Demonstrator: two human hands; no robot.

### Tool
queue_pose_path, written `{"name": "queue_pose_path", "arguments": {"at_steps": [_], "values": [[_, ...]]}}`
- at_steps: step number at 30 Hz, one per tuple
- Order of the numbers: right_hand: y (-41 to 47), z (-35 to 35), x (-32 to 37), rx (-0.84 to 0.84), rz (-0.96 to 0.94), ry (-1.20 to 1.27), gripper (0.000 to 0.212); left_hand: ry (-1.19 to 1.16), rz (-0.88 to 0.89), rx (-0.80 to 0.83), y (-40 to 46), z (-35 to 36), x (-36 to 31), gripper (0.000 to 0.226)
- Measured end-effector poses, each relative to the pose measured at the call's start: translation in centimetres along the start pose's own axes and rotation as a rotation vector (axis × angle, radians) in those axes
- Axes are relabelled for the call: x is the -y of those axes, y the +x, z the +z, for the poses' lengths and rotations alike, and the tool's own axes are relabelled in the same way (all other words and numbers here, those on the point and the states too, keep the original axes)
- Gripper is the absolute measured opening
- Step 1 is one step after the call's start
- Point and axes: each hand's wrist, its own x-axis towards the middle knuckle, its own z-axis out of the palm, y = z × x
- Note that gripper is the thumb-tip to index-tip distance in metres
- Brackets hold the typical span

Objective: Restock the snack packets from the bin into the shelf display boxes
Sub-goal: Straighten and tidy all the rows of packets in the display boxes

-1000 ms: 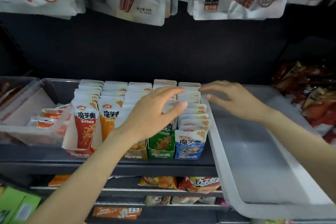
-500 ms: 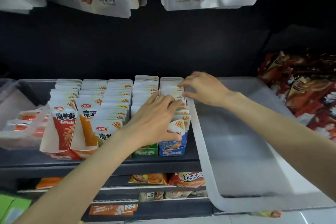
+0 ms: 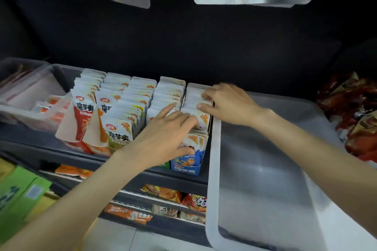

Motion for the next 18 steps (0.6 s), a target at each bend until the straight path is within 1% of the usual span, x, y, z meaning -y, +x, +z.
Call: {"name": "queue_pose_path", "arguments": {"at_steps": [2,5,9,11,12,13,14,16,17,18], "values": [[0.2,0.1,0.2,0.064,-0.005,0.063,0.044,0.002,-0.004,-0.009,0.0,0.1,-0.1,0.06],[0.5,0.5,0.7,0.144,0.001,-0.004,0.041,0.017,-0.007,-0.033,-0.1,0.3,-0.1,0.061],[0.5,0.7,1.3,0.137,0.002,0.025,0.034,0.031,0.008,-0.093,-0.1,0.5,-0.1,0.063],[0.2,0.8,1.6,0.094,0.031,0.087,0.025,0.053,0.024,-0.105,-0.2,0.4,0.0,0.067],[0.1,0.9,1.7,0.069,0.051,0.127,0.017,0.054,0.031,-0.079,-0.1,0.1,0.0,0.07],[-0.1,0.9,2.0,0.039,0.065,0.149,0.015,0.051,0.032,-0.037,-0.2,-0.1,-0.1,0.075],[-0.3,0.8,2.3,0.017,0.082,0.146,0.021,0.055,0.027,0.012,-0.2,-0.2,-0.1,0.081],[-0.5,0.7,2.6,-0.063,0.103,0.078,0.025,0.106,0.027,0.094,-0.3,-0.3,0.1,0.09],[-0.6,0.6,2.7,-0.123,0.084,0.024,0.022,0.115,0.029,0.119,-0.3,-0.4,0.1,0.089],[-0.7,0.7,2.7,-0.195,0.042,-0.034,0.018,0.097,0.036,0.105,-0.4,-0.3,0.0,0.087]]}}
